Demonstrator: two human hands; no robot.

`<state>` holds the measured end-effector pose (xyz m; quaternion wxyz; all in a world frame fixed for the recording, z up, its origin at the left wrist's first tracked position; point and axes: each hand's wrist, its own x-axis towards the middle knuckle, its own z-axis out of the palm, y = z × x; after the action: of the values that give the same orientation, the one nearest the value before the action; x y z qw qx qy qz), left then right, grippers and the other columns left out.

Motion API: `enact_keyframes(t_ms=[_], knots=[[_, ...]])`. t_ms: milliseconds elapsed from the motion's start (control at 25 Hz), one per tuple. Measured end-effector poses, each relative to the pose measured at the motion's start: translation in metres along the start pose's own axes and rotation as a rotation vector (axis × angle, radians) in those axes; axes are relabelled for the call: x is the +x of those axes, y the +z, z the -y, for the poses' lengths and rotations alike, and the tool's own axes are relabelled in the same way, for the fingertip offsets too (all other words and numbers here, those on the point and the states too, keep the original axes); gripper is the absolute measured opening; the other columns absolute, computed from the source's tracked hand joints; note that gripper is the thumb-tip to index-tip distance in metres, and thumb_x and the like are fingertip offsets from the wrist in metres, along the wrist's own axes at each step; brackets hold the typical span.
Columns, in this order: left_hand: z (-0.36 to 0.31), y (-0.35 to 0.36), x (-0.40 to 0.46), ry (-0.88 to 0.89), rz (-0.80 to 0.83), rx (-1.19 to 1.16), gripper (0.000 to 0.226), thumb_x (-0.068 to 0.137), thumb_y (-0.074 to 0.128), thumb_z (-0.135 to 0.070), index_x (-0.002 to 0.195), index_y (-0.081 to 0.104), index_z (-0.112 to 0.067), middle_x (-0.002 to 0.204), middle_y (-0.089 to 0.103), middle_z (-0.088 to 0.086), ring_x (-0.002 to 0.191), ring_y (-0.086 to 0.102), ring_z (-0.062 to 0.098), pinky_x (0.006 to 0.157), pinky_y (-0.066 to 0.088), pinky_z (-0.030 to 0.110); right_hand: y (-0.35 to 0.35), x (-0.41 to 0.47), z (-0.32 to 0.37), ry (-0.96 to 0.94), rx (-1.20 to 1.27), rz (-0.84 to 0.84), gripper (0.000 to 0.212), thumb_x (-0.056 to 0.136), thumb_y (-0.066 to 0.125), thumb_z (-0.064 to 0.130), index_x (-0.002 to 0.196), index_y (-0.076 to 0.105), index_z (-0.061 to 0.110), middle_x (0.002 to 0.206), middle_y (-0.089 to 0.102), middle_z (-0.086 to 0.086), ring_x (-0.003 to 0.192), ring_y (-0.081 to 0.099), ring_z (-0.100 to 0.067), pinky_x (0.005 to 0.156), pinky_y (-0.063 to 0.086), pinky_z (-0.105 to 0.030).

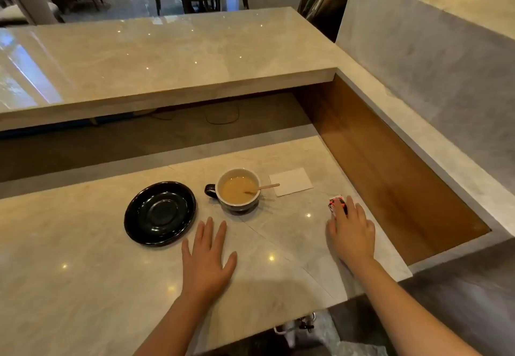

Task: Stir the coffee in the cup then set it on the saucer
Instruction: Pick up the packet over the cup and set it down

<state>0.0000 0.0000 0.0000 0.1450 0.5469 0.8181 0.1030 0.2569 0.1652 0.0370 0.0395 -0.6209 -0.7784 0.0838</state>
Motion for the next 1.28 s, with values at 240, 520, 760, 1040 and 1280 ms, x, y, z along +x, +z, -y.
enact_keyframes(t_ms=[240,520,760,1040,1280], knots=[[-0.002,0.003,0.005,-0.027,-0.026,0.126,0.071,0.086,0.018,-0.061,0.148,0.0,-0.032,0.159,-0.007,0.003,0.143,-0.013,0.02,0.115,-0.003,0.053,0.017,-0.003,-0.007,-0.01,-0.003,0.054,0.052,0.096,0.028,0.04,0.143,0.021,0.02,0.155,0.02,-0.005,0.142,0.014,-0.026,0.11,0.014,-0.056],[-0.003,0.002,0.005,-0.017,-0.047,0.112,0.076,0.082,0.012,-0.065,0.148,0.013,-0.028,0.159,0.004,0.005,0.144,-0.003,0.023,0.114,0.003,0.056,0.011,-0.008,-0.006,0.04,0.188,-0.164,0.036,0.092,0.051,0.023,0.126,0.051,0.014,0.13,0.056,-0.012,0.119,0.046,-0.031,0.102,0.026,-0.053],[-0.003,0.0,0.005,-0.021,-0.033,0.106,0.075,0.083,0.014,-0.065,0.149,0.012,-0.028,0.159,0.002,0.005,0.144,-0.004,0.023,0.115,0.002,0.057,-0.002,0.003,-0.002,0.219,0.193,-0.075,0.035,0.084,0.064,0.029,0.113,0.06,0.009,0.11,0.064,-0.015,0.1,0.054,-0.031,0.083,0.037,-0.043],[-0.004,-0.001,0.005,-0.028,-0.016,0.108,0.073,0.085,0.02,-0.063,0.149,0.008,-0.029,0.159,-0.002,0.004,0.144,-0.007,0.023,0.115,0.001,0.056,-0.006,-0.001,0.007,0.26,0.245,-0.016,0.035,0.082,0.067,0.031,0.105,0.062,0.006,0.105,0.064,-0.017,0.094,0.058,-0.031,0.081,0.044,-0.043],[-0.003,-0.001,0.005,-0.023,-0.017,0.098,0.073,0.084,0.019,-0.064,0.148,0.006,-0.03,0.159,-0.003,0.003,0.144,-0.008,0.022,0.115,0.0,0.056,-0.006,0.002,0.009,0.296,0.322,0.056,0.029,0.081,0.069,0.028,0.1,0.057,0.009,0.1,0.064,-0.012,0.089,0.058,-0.028,0.076,0.042,-0.04]])
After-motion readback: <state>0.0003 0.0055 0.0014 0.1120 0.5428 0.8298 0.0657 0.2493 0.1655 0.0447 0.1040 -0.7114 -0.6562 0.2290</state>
